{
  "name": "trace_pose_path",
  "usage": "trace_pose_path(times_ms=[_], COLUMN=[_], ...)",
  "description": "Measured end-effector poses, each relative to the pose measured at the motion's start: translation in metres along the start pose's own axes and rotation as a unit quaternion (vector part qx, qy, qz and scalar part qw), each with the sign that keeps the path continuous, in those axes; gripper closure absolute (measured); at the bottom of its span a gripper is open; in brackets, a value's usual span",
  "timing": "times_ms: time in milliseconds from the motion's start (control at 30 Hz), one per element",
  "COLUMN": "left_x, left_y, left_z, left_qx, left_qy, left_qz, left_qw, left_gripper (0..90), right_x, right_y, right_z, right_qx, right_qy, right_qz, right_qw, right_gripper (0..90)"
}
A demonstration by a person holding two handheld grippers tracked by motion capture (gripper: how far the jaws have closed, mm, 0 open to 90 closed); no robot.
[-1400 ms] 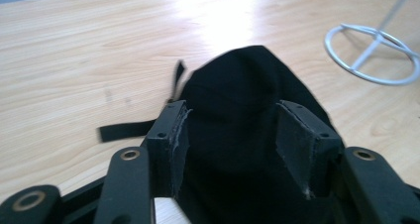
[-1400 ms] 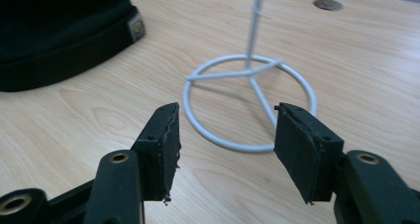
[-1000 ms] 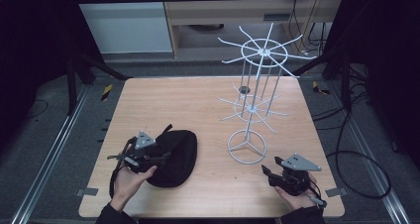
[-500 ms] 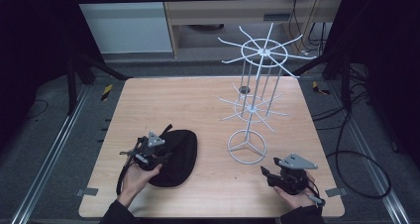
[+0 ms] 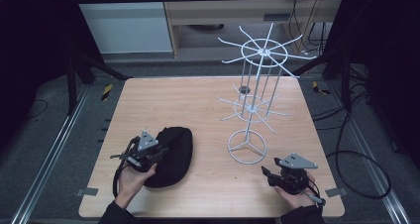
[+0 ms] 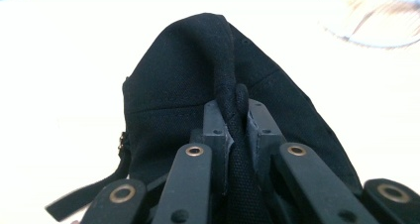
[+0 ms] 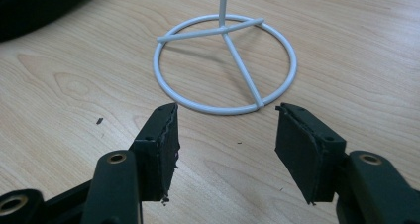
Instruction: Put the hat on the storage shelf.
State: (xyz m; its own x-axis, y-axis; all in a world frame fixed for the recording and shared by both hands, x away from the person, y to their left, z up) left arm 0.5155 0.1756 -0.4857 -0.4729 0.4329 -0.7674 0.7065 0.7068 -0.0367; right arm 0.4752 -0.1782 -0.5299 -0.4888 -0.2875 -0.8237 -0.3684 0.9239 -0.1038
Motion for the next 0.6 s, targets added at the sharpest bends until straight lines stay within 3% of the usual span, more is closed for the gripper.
trace_pose_path(times_ms=[67, 167, 267, 300, 333, 367, 400, 433, 600], left_x=[-0.009, -0.017, -0.031, -0.031, -0.04, -0.04, -0.045, -0.053, -0.072], left_y=[-0.003, -0.006, -0.012, -0.012, -0.015, -0.015, -0.017, -0.021, -0.028], left_z=[-0.012, -0.021, -0.038, -0.038, -0.048, -0.048, -0.053, -0.063, -0.084], left_qx=[0.001, 0.002, 0.003, 0.003, 0.005, 0.005, 0.006, 0.01, 0.014], left_qy=[-0.026, -0.046, -0.081, -0.081, -0.104, -0.104, -0.117, -0.14, -0.186], left_qz=[0.006, 0.01, 0.02, 0.02, 0.024, 0.024, 0.027, 0.028, 0.04], left_qw=[0.9996, 0.9989, 0.9965, 0.9965, 0.9943, 0.9943, 0.9927, 0.9897, 0.9817], left_gripper=[80.6, 80.6, 80.7, 80.7, 80.7, 80.7, 80.7, 80.7, 80.8], right_x=[0.0, 0.0, -0.001, -0.001, -0.001, -0.001, -0.001, -0.001, -0.002], right_y=[-0.002, -0.004, -0.007, -0.007, -0.008, -0.008, -0.01, -0.01, -0.013], right_z=[0.0, -0.001, -0.002, -0.002, -0.001, -0.001, -0.001, -0.001, -0.001], right_qx=[0.004, 0.008, 0.014, 0.014, 0.016, 0.016, 0.019, 0.021, 0.027], right_qy=[-0.002, -0.004, -0.007, -0.007, -0.01, -0.01, -0.011, -0.011, -0.016], right_qz=[0.003, 0.003, 0.008, 0.008, 0.008, 0.008, 0.008, 0.007, 0.009], right_qw=[1.0, 1.0, 0.9998, 0.9998, 0.9998, 0.9998, 0.9997, 0.9997, 0.9995], right_gripper=[41.5, 41.2, 41.3, 41.3, 41.4, 41.4, 41.4, 41.4, 41.4])
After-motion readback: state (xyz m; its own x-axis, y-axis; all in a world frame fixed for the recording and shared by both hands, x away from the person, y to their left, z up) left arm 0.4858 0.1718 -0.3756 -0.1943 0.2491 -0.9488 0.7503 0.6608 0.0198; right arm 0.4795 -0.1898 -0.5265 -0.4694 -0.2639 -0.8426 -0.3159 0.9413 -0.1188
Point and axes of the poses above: each handheld gripper's, and its own axes: z roughly forward along the jaws, x roughly out of its underside, y roughly to its left, the point moved 10 cm from there along z, roughly forward along the jaws, and after that the axes turned 10 degrees about x, right-handed, at the moved point
